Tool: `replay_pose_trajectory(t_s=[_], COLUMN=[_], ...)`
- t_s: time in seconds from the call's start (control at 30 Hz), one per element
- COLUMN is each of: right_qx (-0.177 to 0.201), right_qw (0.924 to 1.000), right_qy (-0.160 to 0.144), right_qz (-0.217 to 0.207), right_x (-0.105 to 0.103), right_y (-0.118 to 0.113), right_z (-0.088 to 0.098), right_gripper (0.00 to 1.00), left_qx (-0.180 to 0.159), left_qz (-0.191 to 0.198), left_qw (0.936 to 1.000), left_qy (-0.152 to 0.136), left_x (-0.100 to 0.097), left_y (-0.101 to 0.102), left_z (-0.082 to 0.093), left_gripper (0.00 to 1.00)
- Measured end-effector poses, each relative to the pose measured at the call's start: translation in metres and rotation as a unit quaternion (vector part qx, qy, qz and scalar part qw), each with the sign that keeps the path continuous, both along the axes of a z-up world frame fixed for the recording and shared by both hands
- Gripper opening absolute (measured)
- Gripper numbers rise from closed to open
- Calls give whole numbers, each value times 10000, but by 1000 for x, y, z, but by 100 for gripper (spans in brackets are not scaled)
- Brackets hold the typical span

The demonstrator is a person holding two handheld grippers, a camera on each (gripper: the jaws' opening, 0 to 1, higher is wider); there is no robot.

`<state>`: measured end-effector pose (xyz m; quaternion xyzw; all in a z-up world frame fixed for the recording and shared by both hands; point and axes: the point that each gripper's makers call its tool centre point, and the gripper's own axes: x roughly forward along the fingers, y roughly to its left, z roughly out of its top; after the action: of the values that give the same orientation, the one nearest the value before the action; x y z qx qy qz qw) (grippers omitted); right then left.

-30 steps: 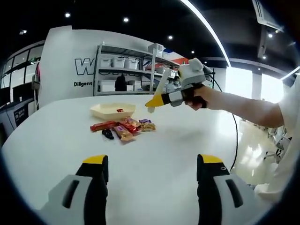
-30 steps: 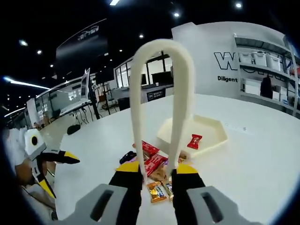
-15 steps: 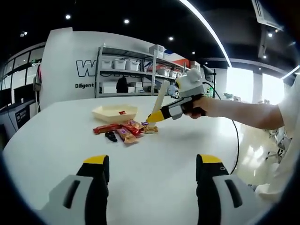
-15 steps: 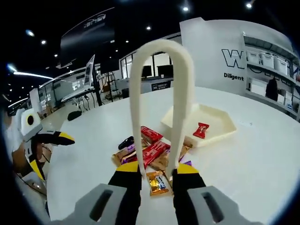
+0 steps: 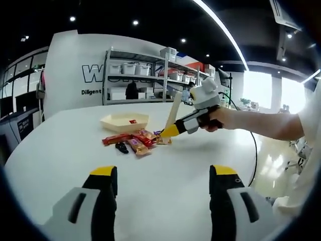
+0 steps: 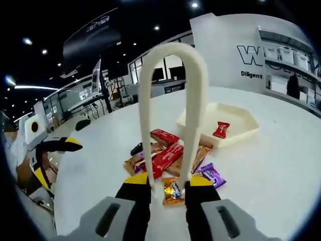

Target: Place the target food into the container with the food tongs after gripping and lifting it, then release it inside without dropping or visibly crushing the food.

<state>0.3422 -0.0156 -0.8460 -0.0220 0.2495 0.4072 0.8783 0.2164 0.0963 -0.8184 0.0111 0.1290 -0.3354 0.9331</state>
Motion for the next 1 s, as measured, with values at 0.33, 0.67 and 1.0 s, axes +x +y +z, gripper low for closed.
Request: replay_pose_trajectory(t_s=[0.33, 0.67, 1.0], right_qx=[-103, -325, -448], right_qw=[9998, 9992, 9989], right_qy=[-123, -225, -61], right_qz=[-94, 12, -94], right_x=[7, 9, 11], right_y=[0, 4, 2], right_z=[-1, -9, -11], right_gripper=[20, 20, 11], left_qx=[24, 119, 275], left_qz=[-39, -1, 27], left_qw=[10000, 9999, 9996], left_qy=[-53, -39, 77], left_x=[-2, -2, -1], left_y=[0, 4, 2], left_z=[3, -1, -13], left_gripper=[73, 73, 73])
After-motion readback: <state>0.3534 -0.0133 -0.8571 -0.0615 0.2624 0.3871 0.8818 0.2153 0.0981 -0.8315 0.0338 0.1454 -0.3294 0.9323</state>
